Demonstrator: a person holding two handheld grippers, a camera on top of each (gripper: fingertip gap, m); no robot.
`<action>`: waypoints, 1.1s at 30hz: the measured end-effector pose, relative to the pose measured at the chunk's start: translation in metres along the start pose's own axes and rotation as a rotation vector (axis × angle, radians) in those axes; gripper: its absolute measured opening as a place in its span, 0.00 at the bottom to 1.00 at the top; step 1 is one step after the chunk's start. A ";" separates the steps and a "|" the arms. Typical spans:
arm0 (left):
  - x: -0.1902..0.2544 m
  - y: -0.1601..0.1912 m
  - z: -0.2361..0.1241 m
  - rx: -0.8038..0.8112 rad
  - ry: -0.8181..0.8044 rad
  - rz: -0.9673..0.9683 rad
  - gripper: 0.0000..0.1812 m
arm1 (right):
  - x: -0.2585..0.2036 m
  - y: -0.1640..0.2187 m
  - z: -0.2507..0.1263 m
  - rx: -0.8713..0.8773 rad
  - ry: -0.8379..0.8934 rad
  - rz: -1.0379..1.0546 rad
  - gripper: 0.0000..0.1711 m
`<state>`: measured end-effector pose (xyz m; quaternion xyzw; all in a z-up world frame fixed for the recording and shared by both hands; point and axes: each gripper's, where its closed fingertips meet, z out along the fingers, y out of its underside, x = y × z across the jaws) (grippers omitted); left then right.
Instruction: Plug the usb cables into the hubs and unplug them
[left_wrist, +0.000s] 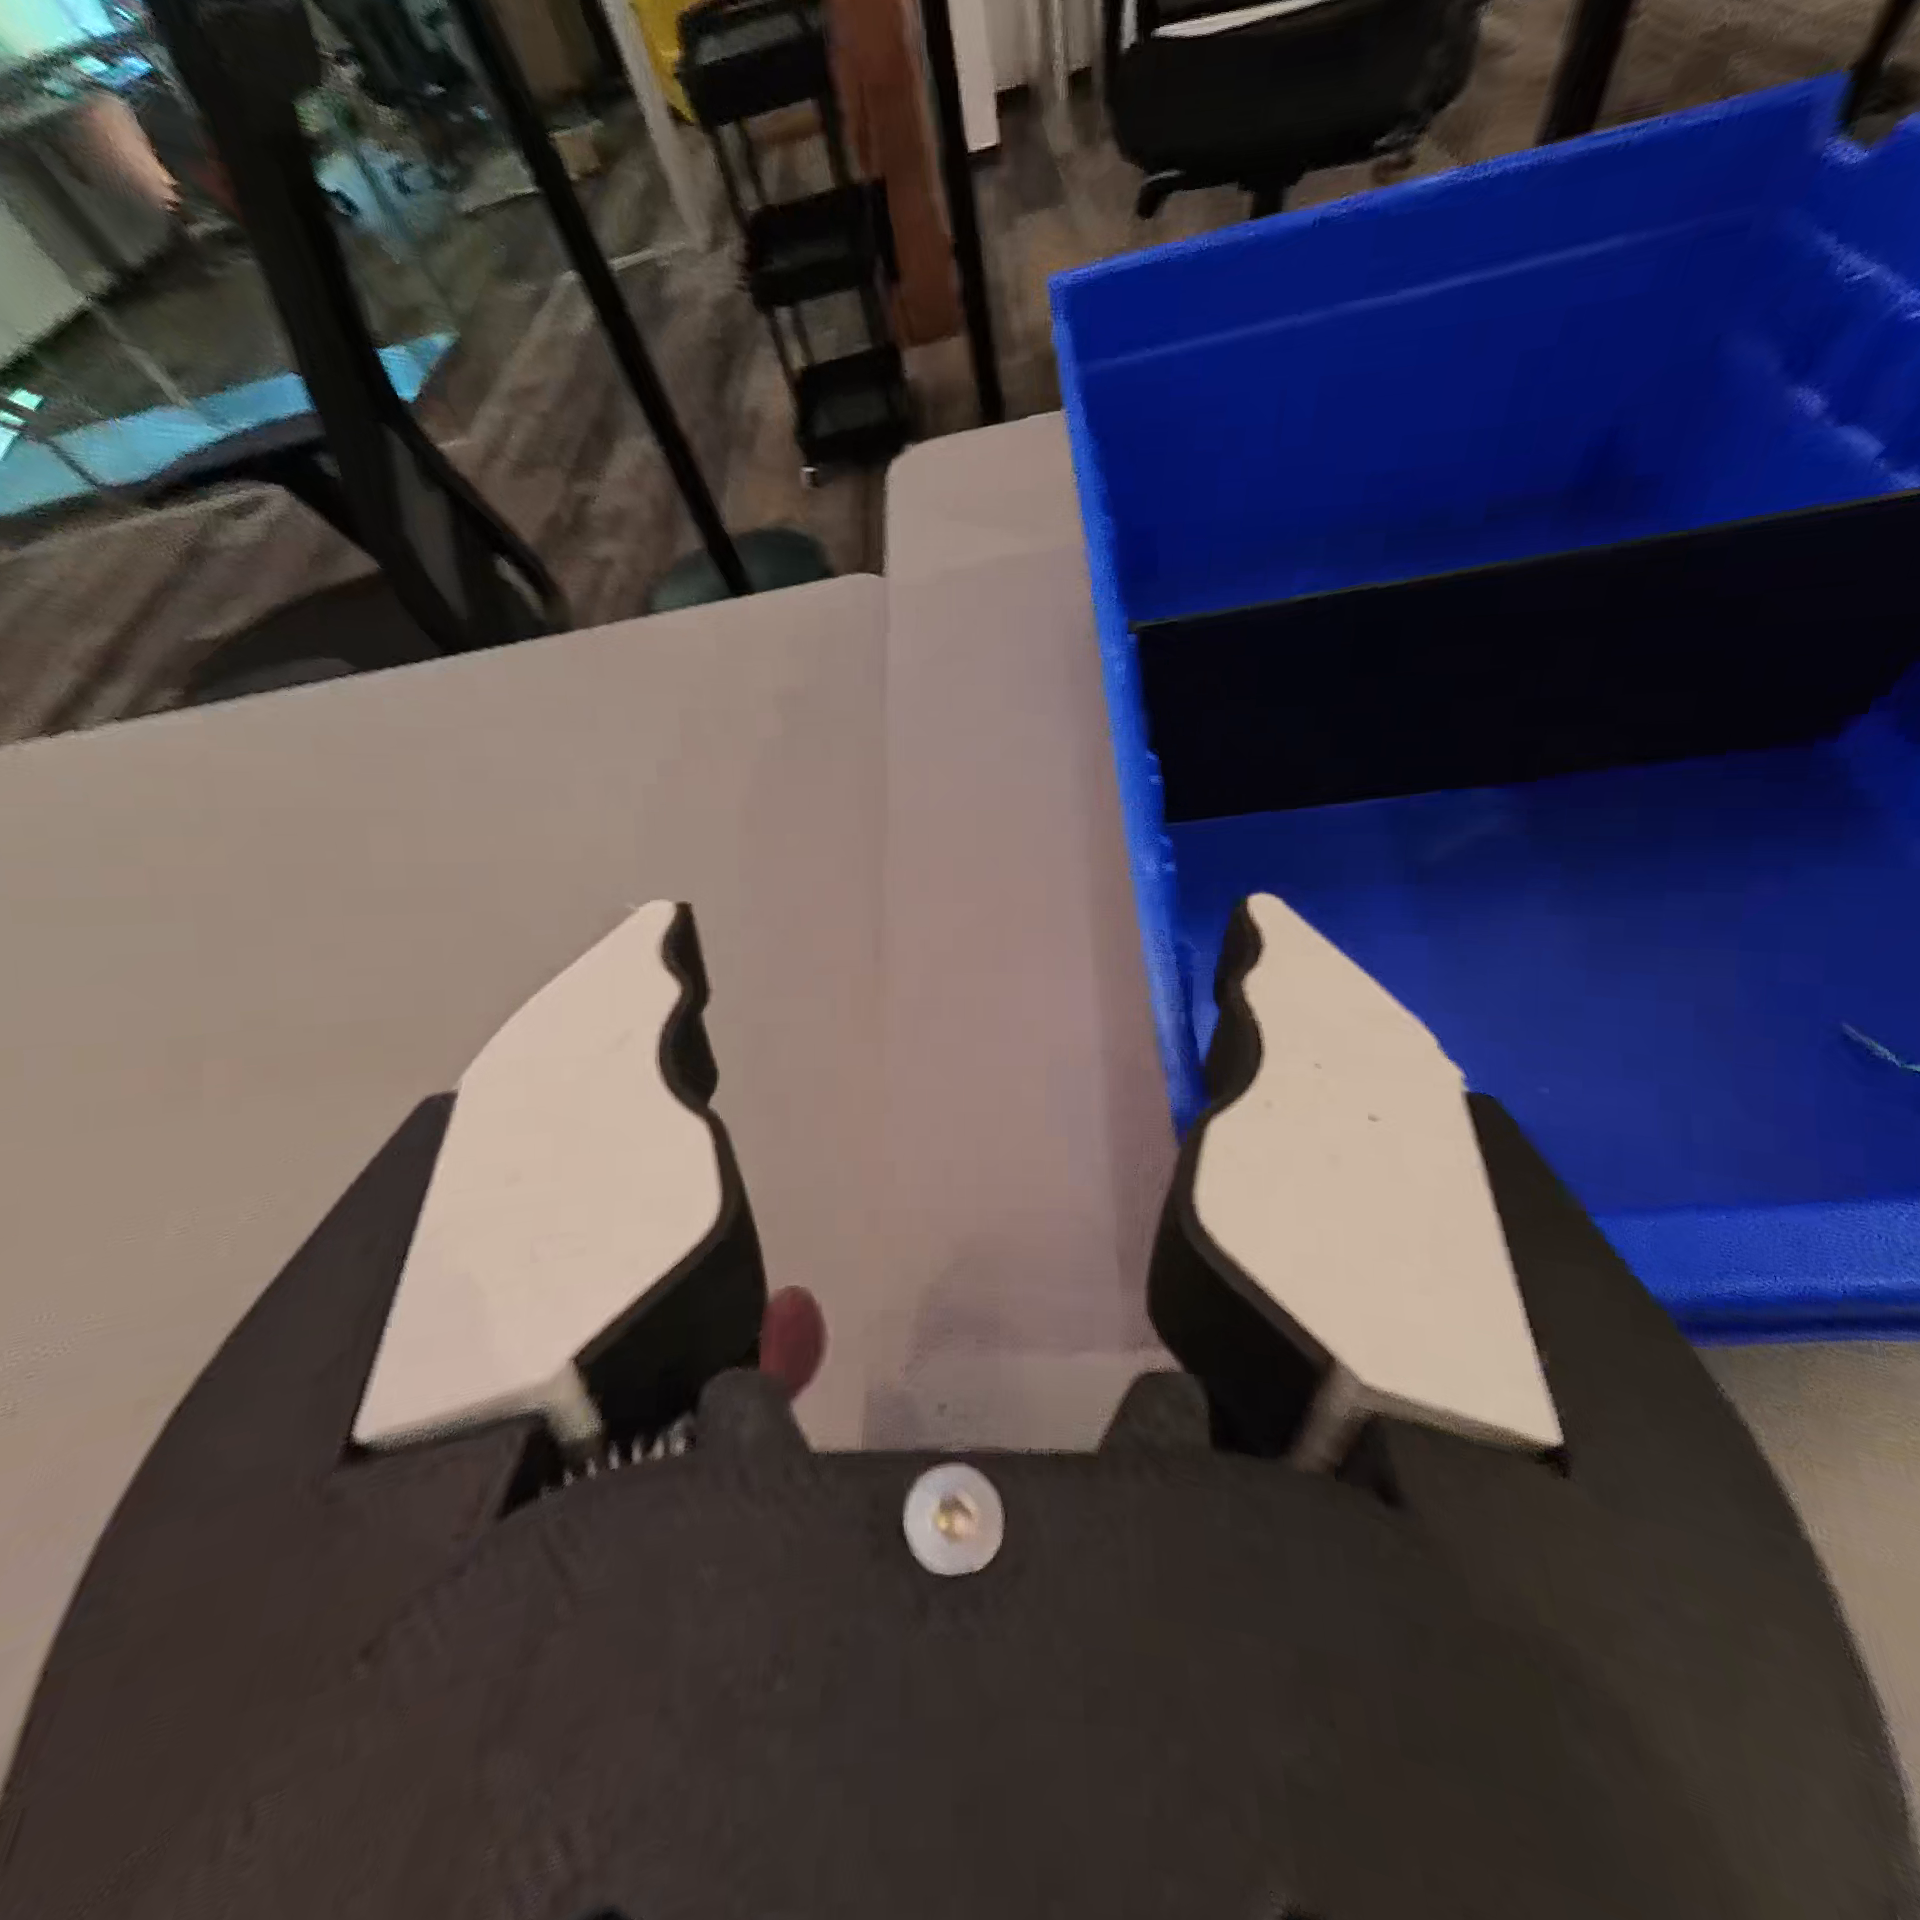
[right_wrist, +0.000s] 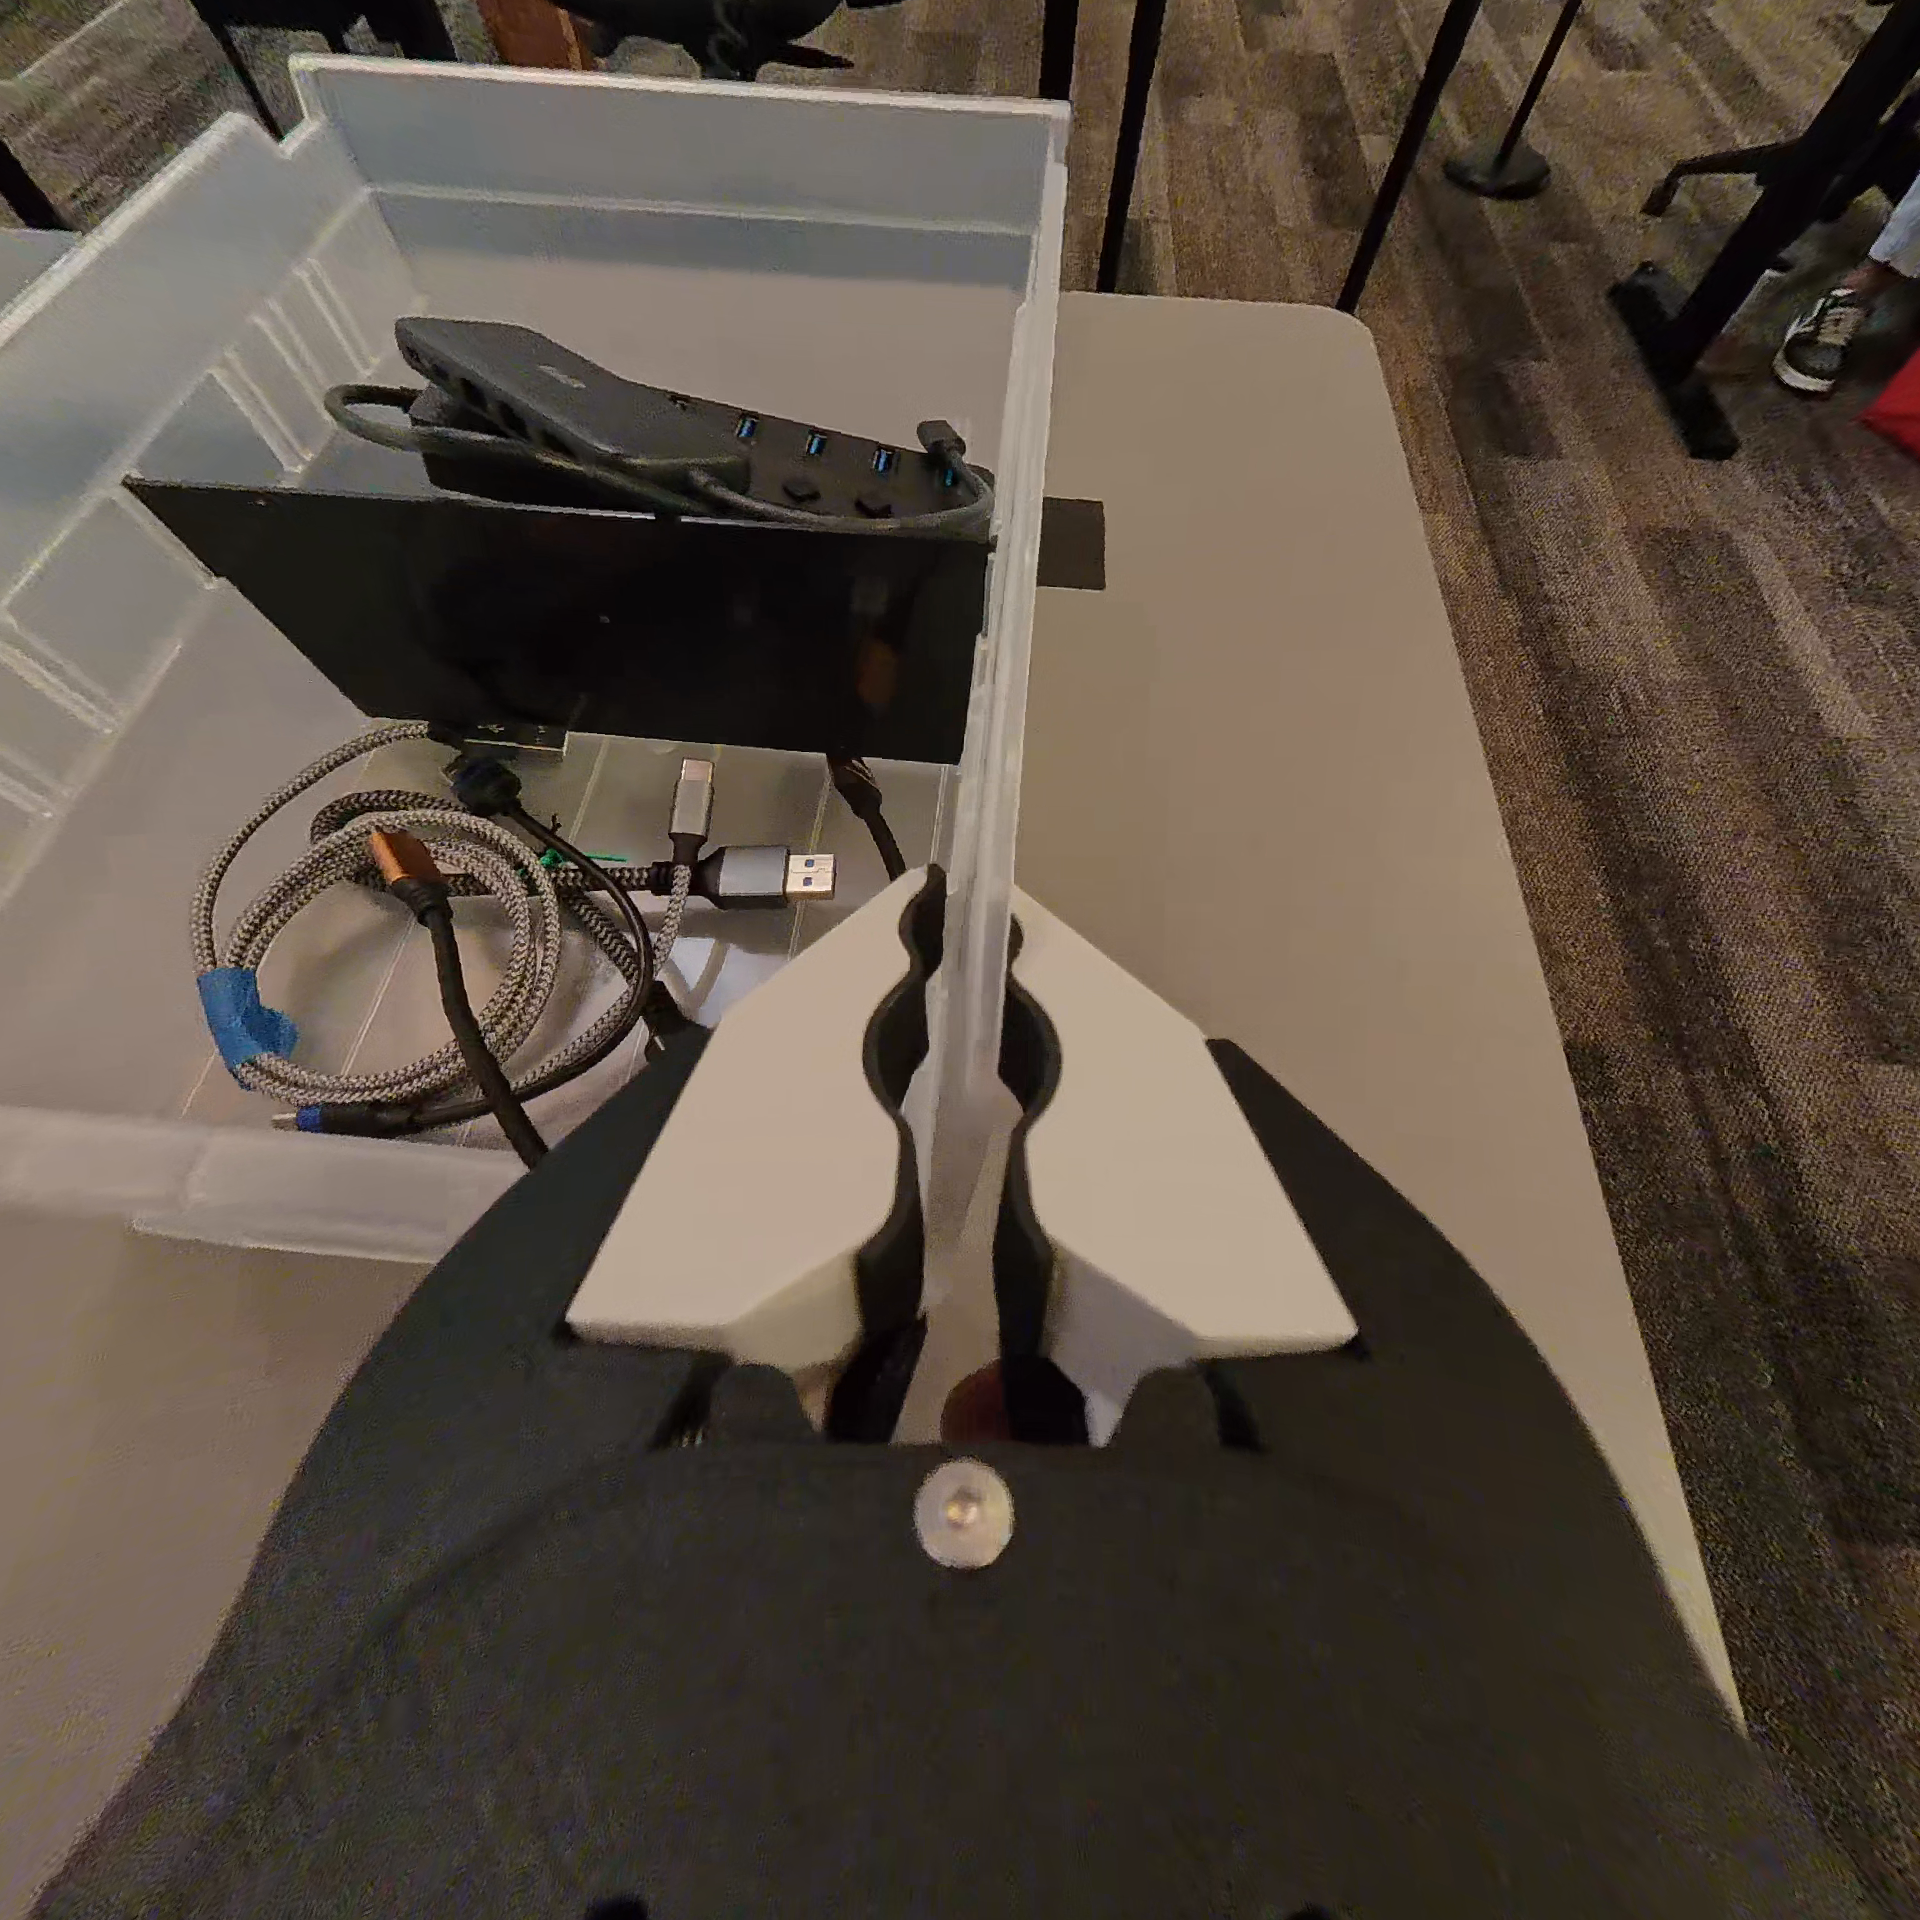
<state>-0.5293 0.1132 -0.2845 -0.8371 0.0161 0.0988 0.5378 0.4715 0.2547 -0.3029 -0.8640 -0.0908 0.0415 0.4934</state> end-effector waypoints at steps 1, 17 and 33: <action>0.007 0.004 0.004 0.001 0.045 -0.025 0.47 | -0.003 0.001 -0.001 -0.007 -0.004 -0.009 0.02; 0.055 -0.010 0.027 0.133 0.231 -0.145 0.15 | -0.071 0.020 -0.038 -0.063 0.039 0.012 0.02; 0.040 -0.015 0.014 0.144 0.127 -0.104 0.03 | -0.189 0.031 -0.083 -0.122 -0.124 -0.035 0.02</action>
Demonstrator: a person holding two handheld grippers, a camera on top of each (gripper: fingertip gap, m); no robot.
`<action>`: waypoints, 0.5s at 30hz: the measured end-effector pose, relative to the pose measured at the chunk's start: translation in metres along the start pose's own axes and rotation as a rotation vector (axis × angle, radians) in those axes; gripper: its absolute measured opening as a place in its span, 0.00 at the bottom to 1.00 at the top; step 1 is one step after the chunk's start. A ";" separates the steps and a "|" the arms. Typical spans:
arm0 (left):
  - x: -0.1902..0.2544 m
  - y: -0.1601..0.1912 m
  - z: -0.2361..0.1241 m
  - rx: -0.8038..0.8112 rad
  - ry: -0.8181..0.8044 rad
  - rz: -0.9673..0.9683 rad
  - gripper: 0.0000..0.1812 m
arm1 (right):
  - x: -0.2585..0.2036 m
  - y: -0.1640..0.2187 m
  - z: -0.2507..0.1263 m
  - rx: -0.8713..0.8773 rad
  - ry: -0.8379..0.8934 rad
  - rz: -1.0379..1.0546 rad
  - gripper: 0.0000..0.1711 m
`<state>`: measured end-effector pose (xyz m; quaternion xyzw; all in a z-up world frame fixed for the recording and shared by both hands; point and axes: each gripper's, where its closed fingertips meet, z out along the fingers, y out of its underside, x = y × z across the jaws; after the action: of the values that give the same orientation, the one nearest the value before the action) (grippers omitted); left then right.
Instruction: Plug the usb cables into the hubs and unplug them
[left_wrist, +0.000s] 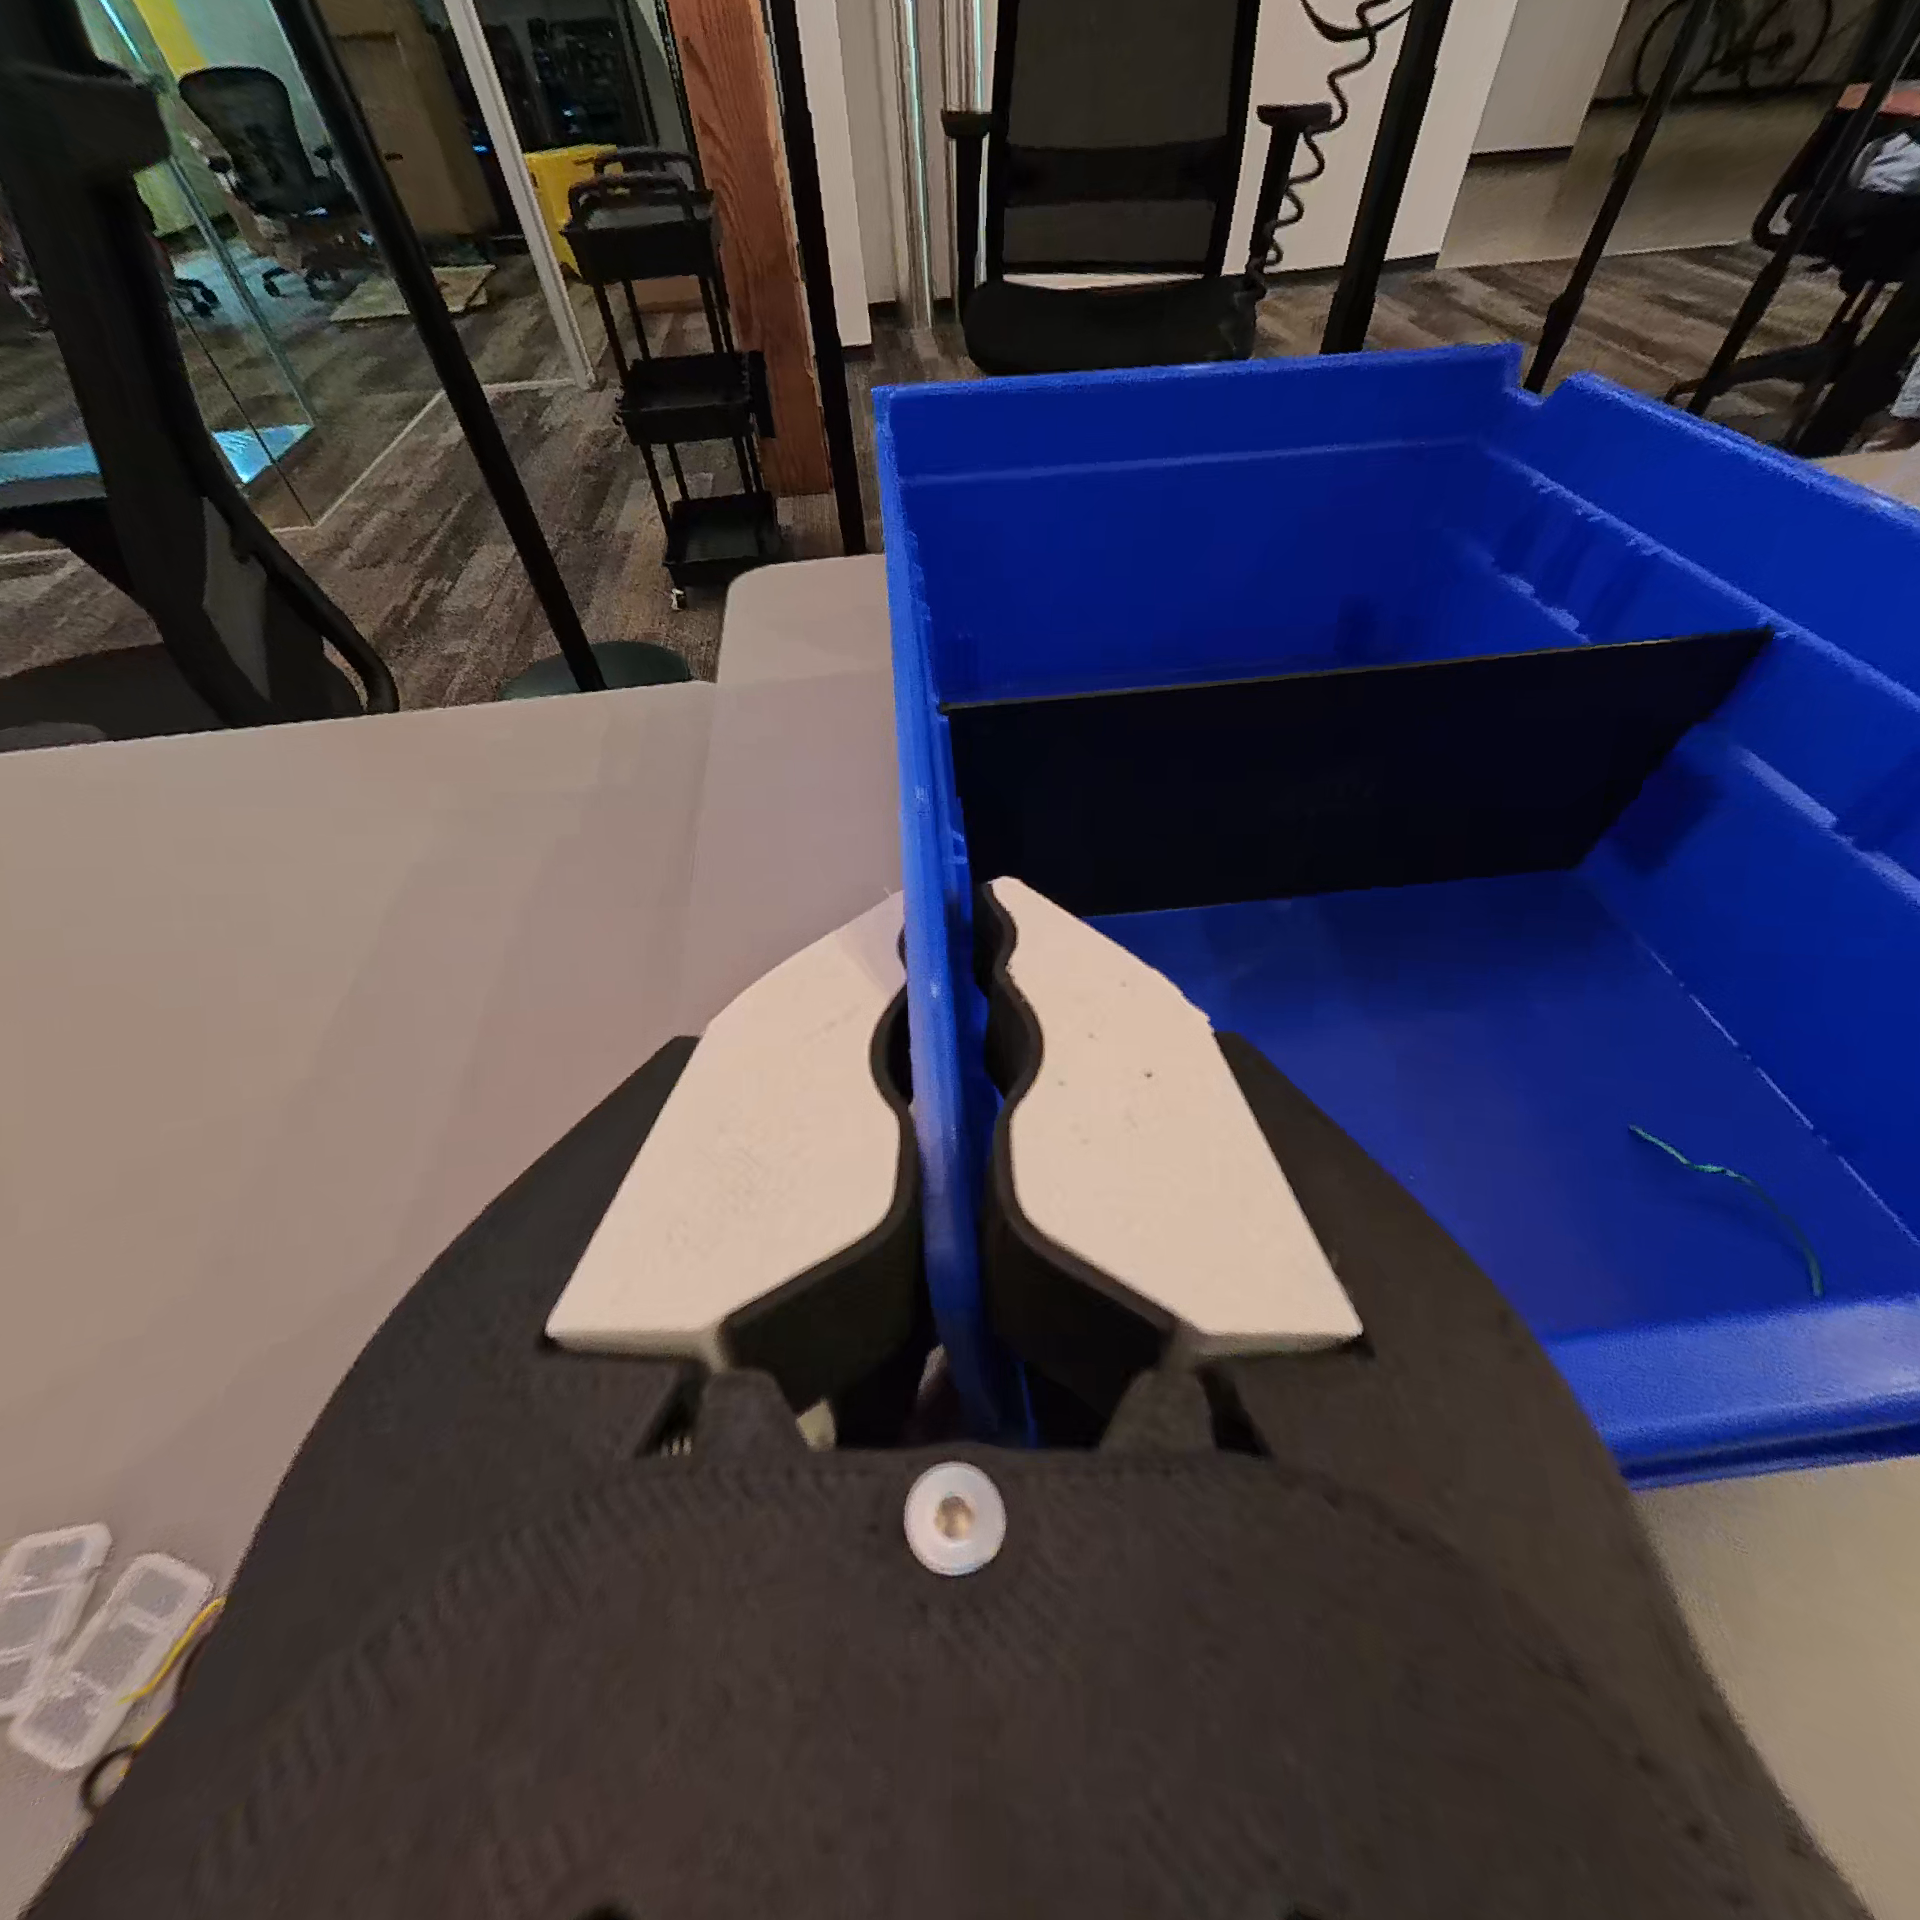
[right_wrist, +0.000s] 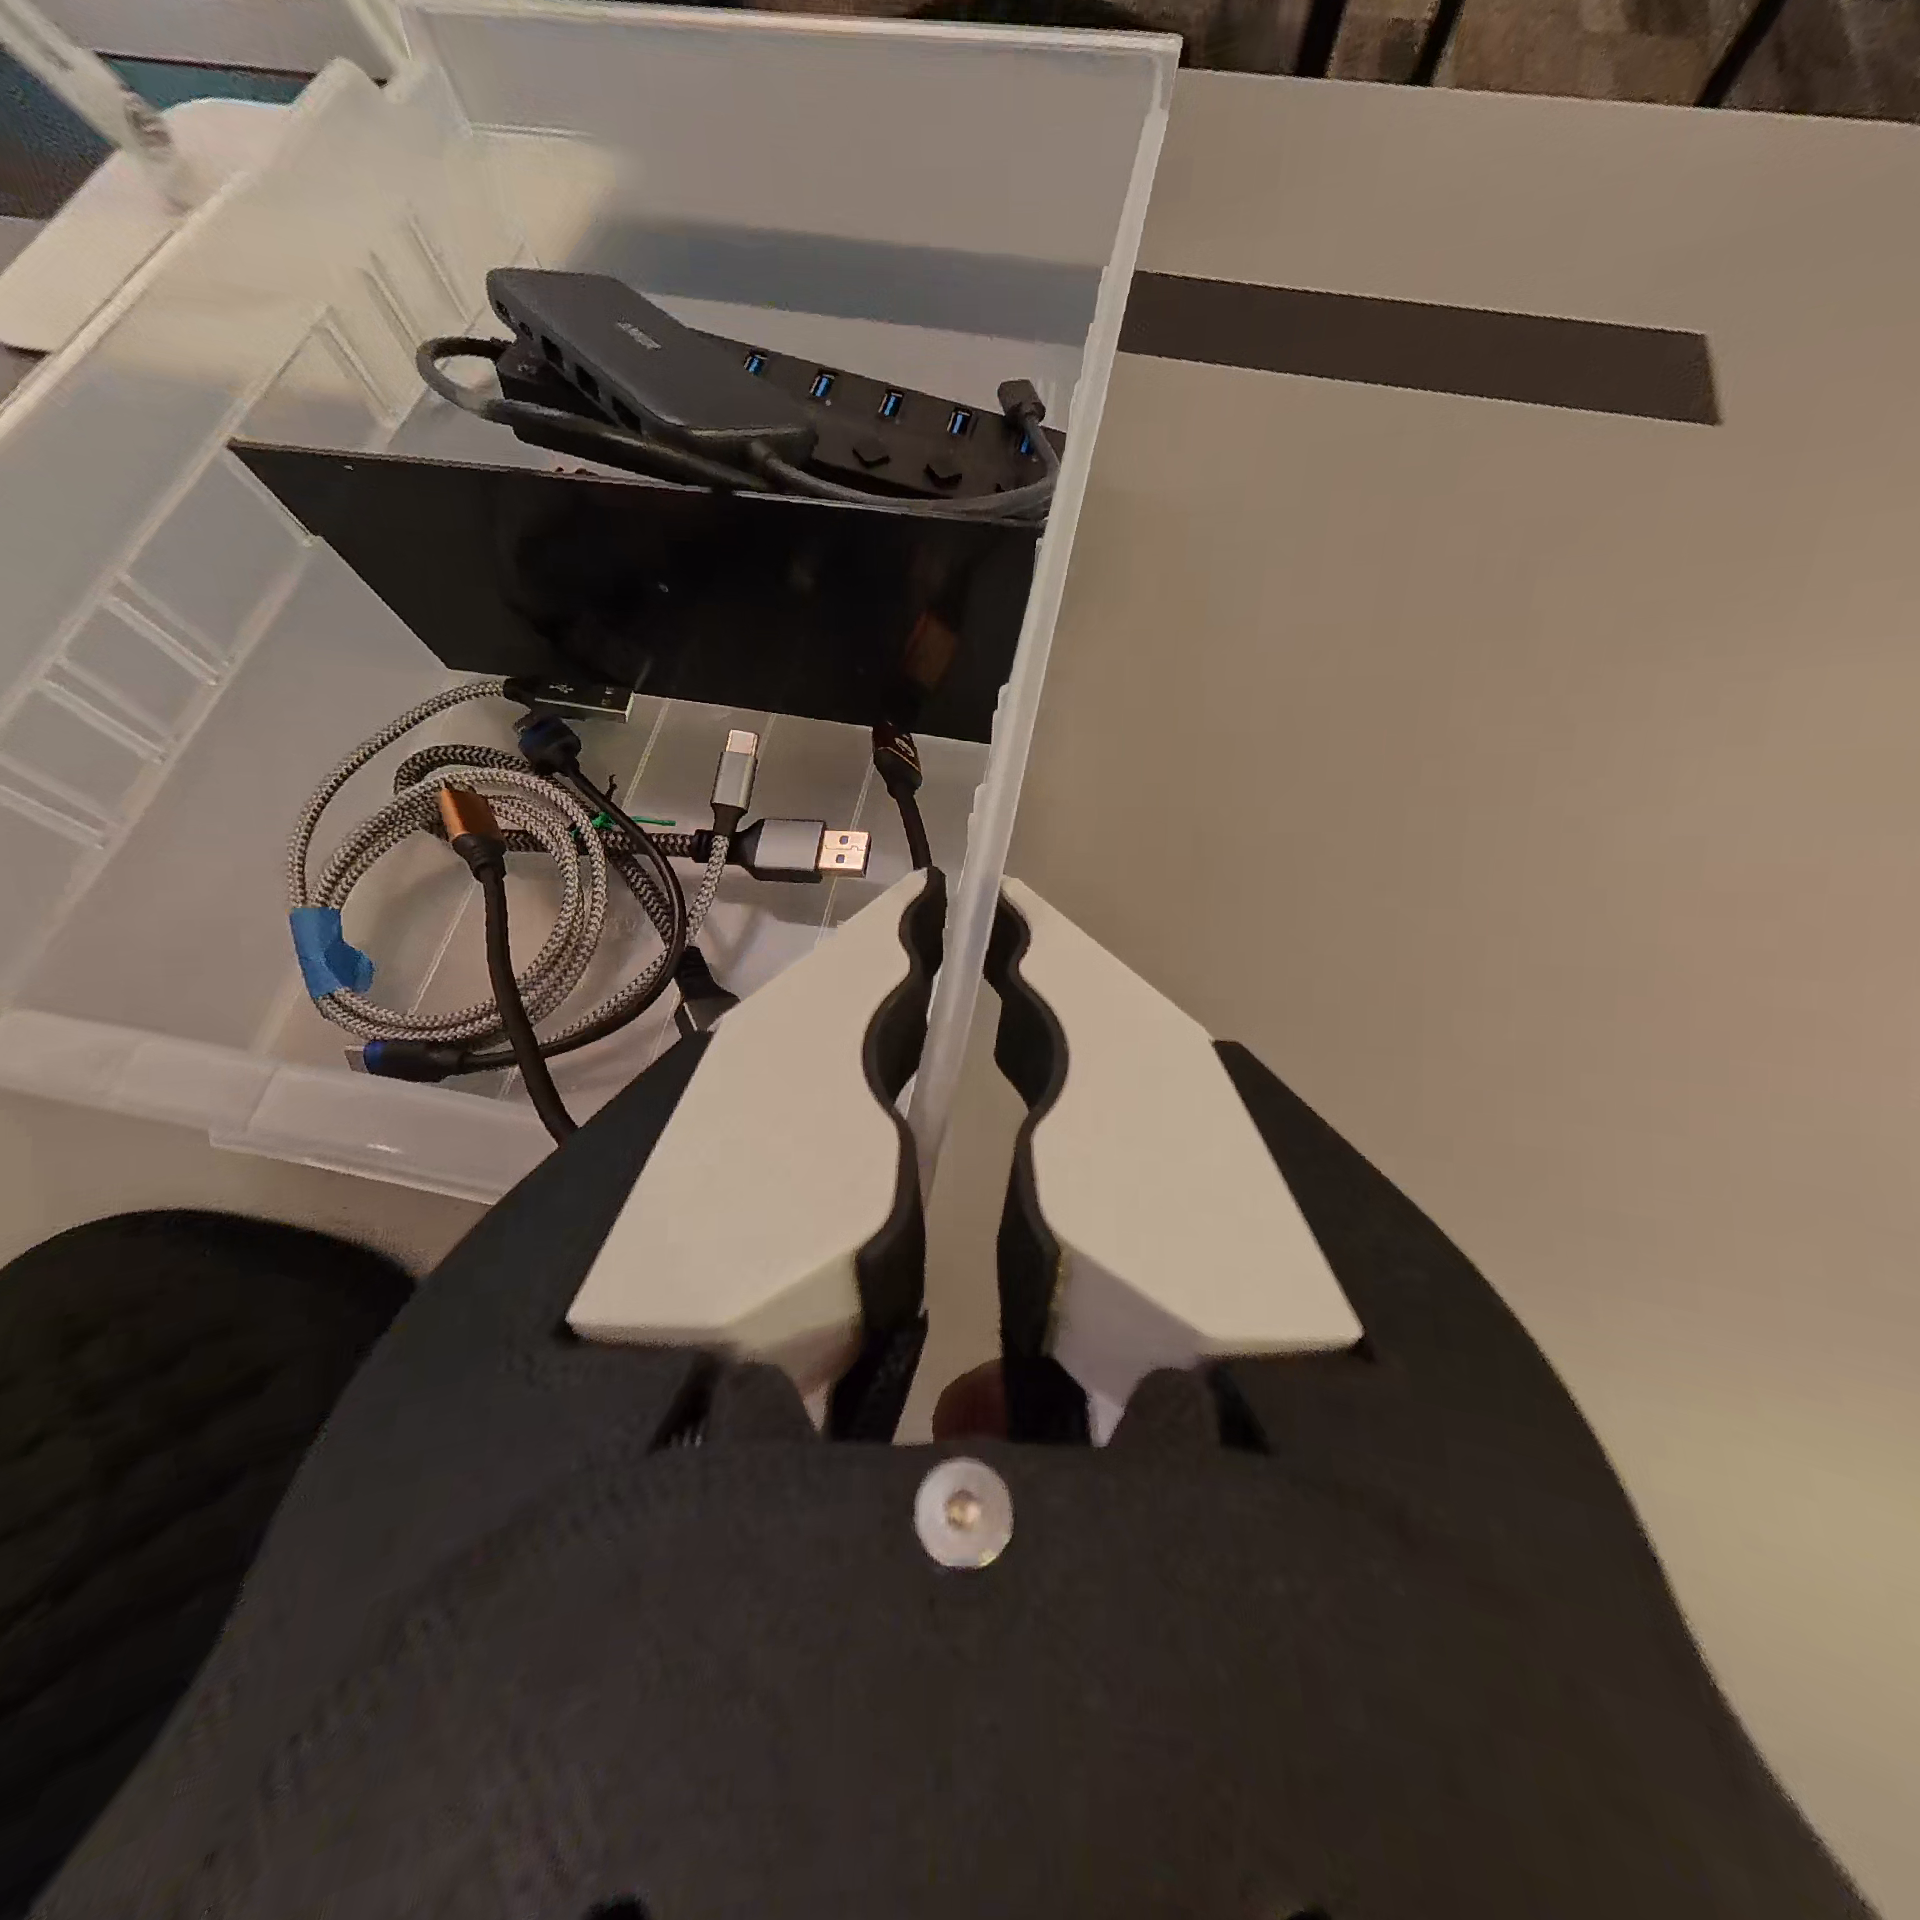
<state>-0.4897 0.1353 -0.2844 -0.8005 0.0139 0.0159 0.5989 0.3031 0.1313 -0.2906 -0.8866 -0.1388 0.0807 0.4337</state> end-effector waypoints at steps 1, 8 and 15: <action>-0.001 -0.003 -0.005 0.009 0.004 0.003 0.03 | -0.009 0.000 -0.002 -0.002 -0.014 -0.008 0.02; -0.018 -0.034 -0.052 0.113 -0.033 -0.034 0.03 | -0.071 0.006 -0.014 -0.012 -0.081 -0.066 0.03; -0.027 -0.052 -0.115 0.184 -0.082 -0.099 0.03 | -0.133 0.011 -0.015 -0.005 -0.189 -0.070 0.03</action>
<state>-0.5138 0.0392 -0.2013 -0.7405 -0.0488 0.0177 0.6700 0.1825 0.0714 -0.2865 -0.8708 -0.2101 0.1486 0.4189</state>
